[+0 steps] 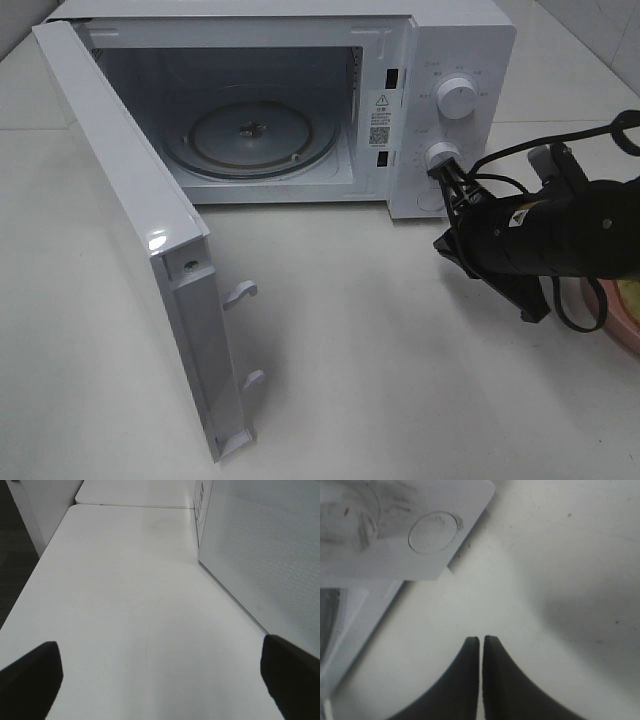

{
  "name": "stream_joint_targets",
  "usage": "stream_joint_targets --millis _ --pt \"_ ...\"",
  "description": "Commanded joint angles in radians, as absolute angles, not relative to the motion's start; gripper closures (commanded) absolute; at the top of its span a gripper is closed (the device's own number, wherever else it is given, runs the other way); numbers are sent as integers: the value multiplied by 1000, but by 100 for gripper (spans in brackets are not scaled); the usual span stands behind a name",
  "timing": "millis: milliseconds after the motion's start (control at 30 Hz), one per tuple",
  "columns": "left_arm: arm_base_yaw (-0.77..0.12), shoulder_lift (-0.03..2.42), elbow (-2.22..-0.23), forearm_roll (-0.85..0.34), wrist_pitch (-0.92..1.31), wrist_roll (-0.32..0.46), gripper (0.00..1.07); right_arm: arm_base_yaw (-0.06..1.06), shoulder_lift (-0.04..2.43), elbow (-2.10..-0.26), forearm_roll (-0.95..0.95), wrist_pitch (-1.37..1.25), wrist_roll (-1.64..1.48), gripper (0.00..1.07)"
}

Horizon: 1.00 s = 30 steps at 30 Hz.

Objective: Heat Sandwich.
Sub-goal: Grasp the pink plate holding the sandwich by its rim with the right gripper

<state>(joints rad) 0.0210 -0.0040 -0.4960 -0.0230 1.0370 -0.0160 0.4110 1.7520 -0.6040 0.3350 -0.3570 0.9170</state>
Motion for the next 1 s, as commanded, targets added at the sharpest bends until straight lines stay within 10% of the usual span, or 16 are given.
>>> stream_joint_targets --millis 33,1000 --pt "23 -24 -495 -25 1035 -17 5 407 1709 -601 323 -254 722 99" --pt "23 -24 -495 -25 1035 -17 5 407 1562 -811 -94 680 98 92"
